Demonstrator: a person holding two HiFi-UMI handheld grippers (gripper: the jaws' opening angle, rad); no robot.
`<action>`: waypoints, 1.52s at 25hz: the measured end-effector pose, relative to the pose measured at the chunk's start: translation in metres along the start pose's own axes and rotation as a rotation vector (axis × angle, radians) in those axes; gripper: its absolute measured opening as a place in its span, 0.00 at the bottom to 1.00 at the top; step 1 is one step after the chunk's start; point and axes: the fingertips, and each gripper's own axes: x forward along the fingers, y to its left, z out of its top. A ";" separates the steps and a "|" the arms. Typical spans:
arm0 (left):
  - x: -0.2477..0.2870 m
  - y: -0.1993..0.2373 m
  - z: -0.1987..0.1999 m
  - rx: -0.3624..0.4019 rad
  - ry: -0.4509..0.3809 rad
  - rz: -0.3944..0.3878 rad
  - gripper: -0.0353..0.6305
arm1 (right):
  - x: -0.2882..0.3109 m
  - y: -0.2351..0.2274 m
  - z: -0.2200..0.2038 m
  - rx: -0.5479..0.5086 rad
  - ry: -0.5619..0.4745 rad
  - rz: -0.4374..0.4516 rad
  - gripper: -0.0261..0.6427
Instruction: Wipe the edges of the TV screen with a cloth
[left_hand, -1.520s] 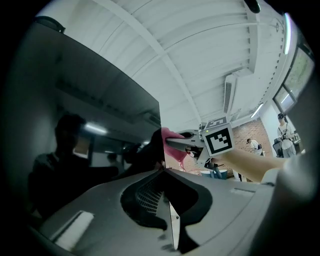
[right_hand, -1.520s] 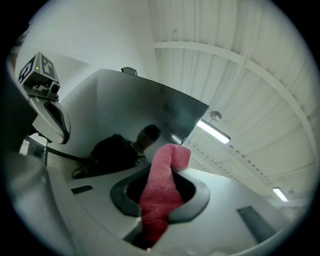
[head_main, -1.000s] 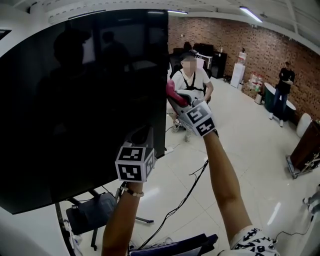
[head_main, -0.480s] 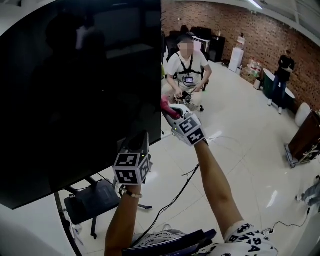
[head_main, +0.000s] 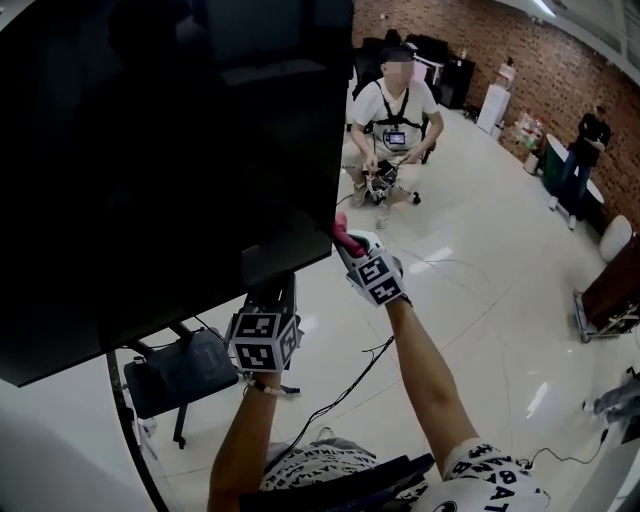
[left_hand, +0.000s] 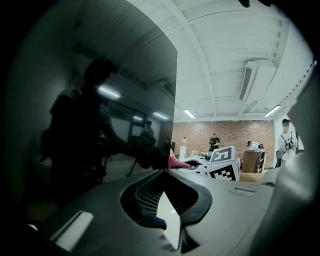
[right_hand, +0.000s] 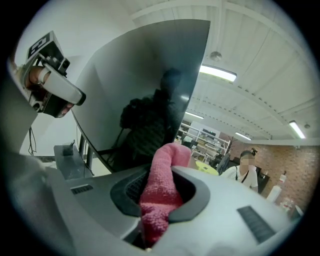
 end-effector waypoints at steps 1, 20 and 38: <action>-0.001 0.004 -0.009 -0.010 0.008 0.008 0.03 | 0.004 0.006 -0.012 0.007 0.018 0.004 0.14; -0.034 0.032 -0.088 -0.114 0.126 0.082 0.03 | 0.029 0.068 -0.097 0.302 0.170 0.072 0.14; -0.153 0.104 -0.099 -0.173 0.083 0.209 0.03 | 0.054 0.149 -0.047 0.419 0.251 0.119 0.14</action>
